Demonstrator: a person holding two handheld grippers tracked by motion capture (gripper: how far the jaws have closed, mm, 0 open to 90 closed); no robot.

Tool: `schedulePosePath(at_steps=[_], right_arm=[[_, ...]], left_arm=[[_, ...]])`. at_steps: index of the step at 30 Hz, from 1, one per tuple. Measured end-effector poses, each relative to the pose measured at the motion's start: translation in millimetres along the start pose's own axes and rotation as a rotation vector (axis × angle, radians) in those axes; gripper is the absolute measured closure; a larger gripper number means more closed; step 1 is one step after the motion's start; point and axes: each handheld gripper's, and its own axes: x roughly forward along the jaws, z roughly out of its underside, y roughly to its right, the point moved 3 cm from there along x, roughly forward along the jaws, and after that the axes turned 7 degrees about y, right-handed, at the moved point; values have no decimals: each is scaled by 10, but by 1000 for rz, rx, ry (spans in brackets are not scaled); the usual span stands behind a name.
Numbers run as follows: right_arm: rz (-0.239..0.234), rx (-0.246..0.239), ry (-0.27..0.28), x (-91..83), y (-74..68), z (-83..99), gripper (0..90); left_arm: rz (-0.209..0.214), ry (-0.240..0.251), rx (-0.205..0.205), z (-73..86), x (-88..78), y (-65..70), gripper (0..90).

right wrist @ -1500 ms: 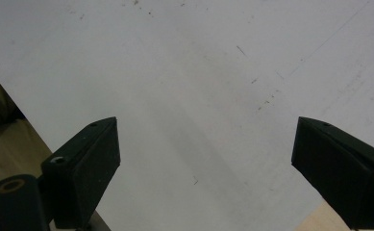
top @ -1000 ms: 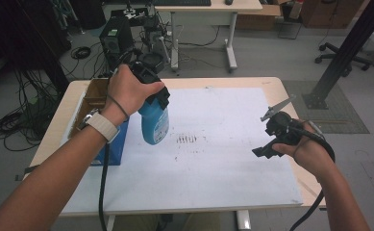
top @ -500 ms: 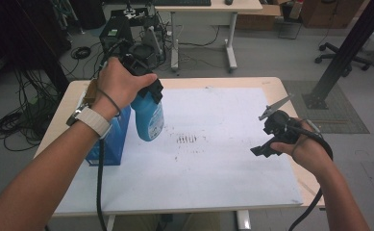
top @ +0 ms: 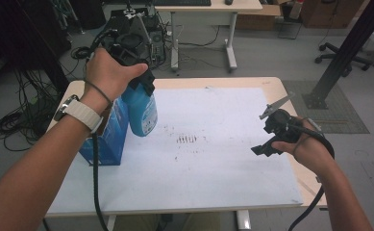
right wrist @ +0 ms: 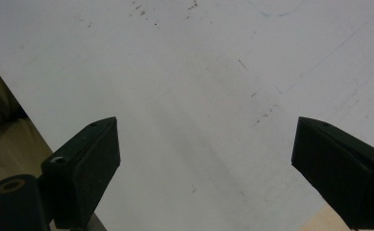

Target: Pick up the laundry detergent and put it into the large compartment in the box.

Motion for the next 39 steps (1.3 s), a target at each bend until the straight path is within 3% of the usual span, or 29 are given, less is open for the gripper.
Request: schedulePosePath(at_steps=[39], right_arm=[[-6,-22,13,1,-3,-49,98]], left_arm=[[-62,35,-156,-2,-477,-448,373]])
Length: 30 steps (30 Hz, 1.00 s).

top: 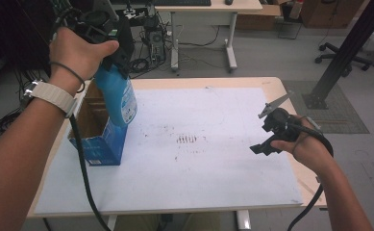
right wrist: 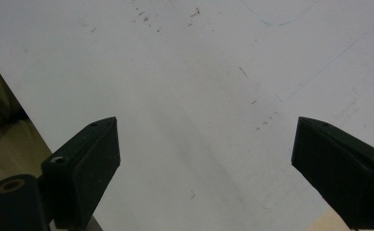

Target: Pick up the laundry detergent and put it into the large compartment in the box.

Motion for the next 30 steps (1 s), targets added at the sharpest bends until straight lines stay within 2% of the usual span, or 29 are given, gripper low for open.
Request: schedulePosePath(at_steps=[15,23,30], right_arm=[[-6,-3,-6,50,5,-24,98],[-6,-9,-4,47,-5,-53,98],[-6,-12,-10,49,-14,-65,98]], left_arm=[[-33,7,-31,-17,-133,-193,373],[-35,14,-62,5,-181,-277,373],[-53,23,-84,27,-233,-359,373]])
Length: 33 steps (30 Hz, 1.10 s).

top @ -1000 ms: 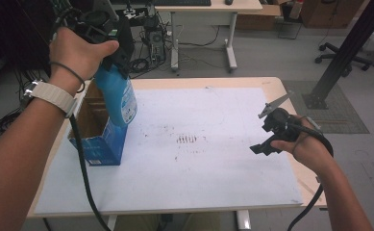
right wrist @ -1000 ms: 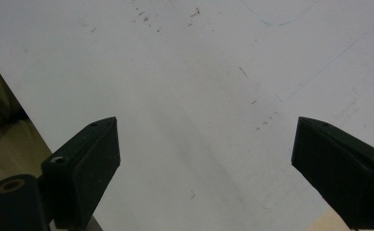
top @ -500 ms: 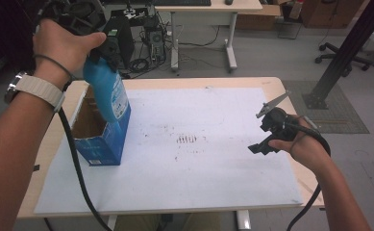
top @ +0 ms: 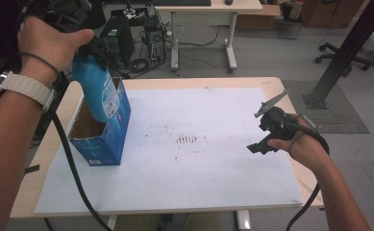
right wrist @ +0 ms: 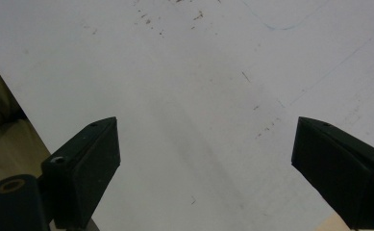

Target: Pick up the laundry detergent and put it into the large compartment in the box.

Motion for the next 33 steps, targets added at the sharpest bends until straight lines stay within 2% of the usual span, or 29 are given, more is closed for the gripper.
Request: schedulePosePath(at_steps=[9,22,33], right_arm=[[-2,4,3,8,3,7,98],[-4,2,-1,36,6,3,98],[-5,3,-7,46,-3,-1,98]], left_arm=[[-28,6,-31,12,1,-113,373],[-67,8,-50,45,33,-268,373],[-69,-4,-53,97,131,-365,373]])
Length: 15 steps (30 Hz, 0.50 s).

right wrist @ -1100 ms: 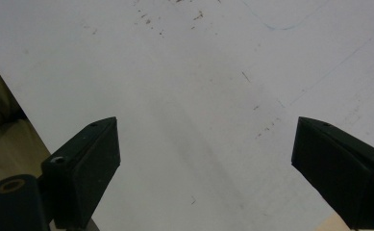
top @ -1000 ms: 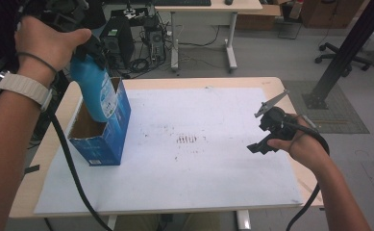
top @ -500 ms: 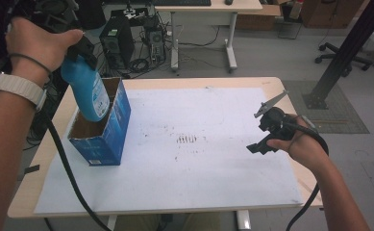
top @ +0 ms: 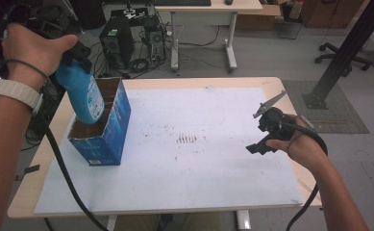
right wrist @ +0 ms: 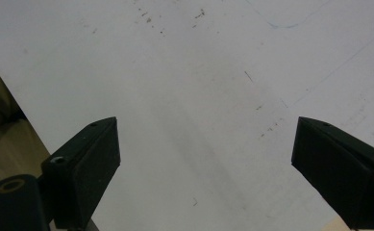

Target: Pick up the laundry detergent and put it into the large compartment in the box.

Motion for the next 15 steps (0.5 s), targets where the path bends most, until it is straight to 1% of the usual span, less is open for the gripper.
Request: schedulePosePath(at_steps=[2,6,9,12,13,15], right_arm=[[-1,-1,0,3,0,-2,98],[-1,-2,-5,13,-8,-16,98],[-2,-1,-3,16,-12,-22,98],[-3,0,-6,32,-15,-20,98],[-3,2,-7,36,-16,-18,98],[-2,2,-9,40,-15,-18,98]], left_arm=[[-1,2,-1,6,14,-7,373],[-7,-11,-1,35,91,-42,373],[-7,-5,-3,46,118,-57,373],[-3,-12,-9,74,185,-100,373],[-3,-12,-9,74,185,-100,373],[-11,-19,-7,92,234,-126,373]])
